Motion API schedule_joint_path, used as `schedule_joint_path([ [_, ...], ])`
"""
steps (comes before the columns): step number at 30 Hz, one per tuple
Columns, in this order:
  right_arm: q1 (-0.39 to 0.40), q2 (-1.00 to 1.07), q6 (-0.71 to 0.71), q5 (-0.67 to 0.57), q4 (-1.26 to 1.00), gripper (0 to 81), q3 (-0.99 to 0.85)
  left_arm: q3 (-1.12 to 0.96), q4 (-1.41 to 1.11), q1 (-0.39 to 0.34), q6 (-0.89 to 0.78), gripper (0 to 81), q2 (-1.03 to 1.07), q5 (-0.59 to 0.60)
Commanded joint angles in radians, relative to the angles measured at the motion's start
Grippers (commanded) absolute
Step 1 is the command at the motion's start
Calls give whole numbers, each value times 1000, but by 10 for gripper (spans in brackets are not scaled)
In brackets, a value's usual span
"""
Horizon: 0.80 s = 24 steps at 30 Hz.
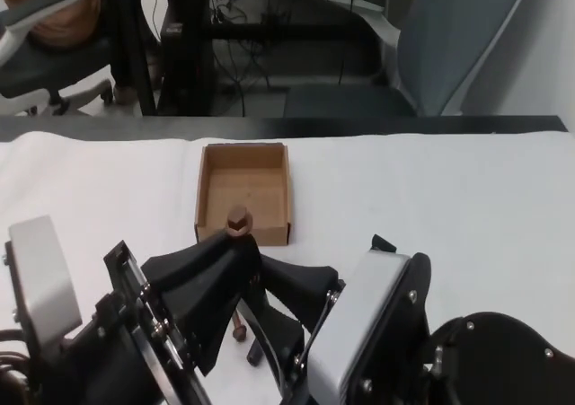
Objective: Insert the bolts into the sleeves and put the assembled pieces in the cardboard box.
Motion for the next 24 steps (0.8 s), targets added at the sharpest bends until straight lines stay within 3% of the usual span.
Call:
schedule_joint_path([
  [1,0,-14,-12,4,-60,6,-10,-1,22,-4,22,18,0,5],
  [3,0,-14,-15,4,-71,6,-15,-1,22,-4,23,6,0,7],
  [5,0,-14,-25,4,-71,6,-20,-1,22,-4,28,151,0,30],
  [7,0,-14,-28,4,-71,6,-27,-1,22,-4,54,430,0,30],
  [8,0,-14,-28,4,-71,6,-29,-1,22,-4,52,665,0,15],
  [9,0,-14,-28,4,-71,6,-31,-1,22,-4,53,700,0,-22],
  [12,0,-14,-28,4,-71,6,-32,-1,22,-4,53,700,0,-84],
  [17,-21,-14,-28,54,-2,6,-32,-1,-115,-4,62,700,-3,-90],
  [24,-172,-14,-2,74,125,6,-32,-1,-363,-4,97,700,-35,-108],
])
